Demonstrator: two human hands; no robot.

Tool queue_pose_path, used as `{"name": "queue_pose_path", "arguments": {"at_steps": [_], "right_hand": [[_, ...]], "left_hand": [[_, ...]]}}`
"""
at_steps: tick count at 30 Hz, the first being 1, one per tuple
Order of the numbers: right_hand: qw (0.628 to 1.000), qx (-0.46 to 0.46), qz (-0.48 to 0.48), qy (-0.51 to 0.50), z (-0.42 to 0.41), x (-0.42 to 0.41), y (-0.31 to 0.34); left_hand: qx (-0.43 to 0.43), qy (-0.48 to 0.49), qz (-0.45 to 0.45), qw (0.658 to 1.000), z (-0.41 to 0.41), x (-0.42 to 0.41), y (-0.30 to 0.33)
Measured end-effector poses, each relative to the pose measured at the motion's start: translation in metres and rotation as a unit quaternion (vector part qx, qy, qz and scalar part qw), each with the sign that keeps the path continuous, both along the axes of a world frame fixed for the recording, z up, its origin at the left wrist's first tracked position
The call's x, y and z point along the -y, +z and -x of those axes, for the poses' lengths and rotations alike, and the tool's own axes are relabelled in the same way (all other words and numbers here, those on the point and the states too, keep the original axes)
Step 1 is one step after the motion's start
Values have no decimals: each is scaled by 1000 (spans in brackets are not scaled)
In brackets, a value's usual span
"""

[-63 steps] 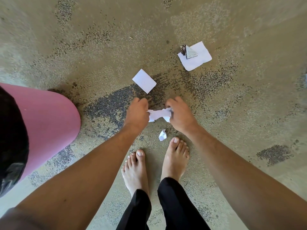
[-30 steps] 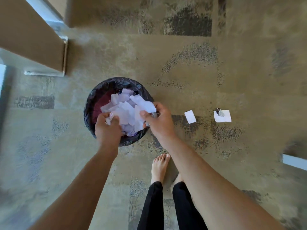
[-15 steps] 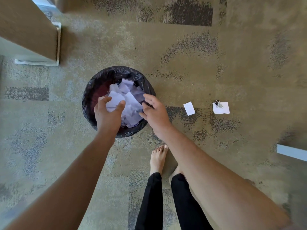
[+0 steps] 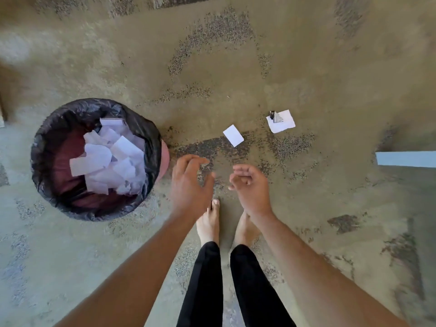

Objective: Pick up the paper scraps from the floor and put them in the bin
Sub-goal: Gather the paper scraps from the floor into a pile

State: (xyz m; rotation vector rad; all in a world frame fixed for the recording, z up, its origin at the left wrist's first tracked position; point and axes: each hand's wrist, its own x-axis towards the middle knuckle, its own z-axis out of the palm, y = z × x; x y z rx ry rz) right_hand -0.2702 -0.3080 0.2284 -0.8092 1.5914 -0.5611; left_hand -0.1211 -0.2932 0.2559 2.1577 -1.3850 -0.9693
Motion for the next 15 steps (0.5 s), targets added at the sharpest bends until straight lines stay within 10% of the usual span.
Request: {"name": "queue_pose_path", "arguments": {"at_steps": [15], "right_hand": [[894, -286, 87, 334, 82, -36, -218]], "left_hand": [[152, -280, -91, 944, 71, 72, -217]]}}
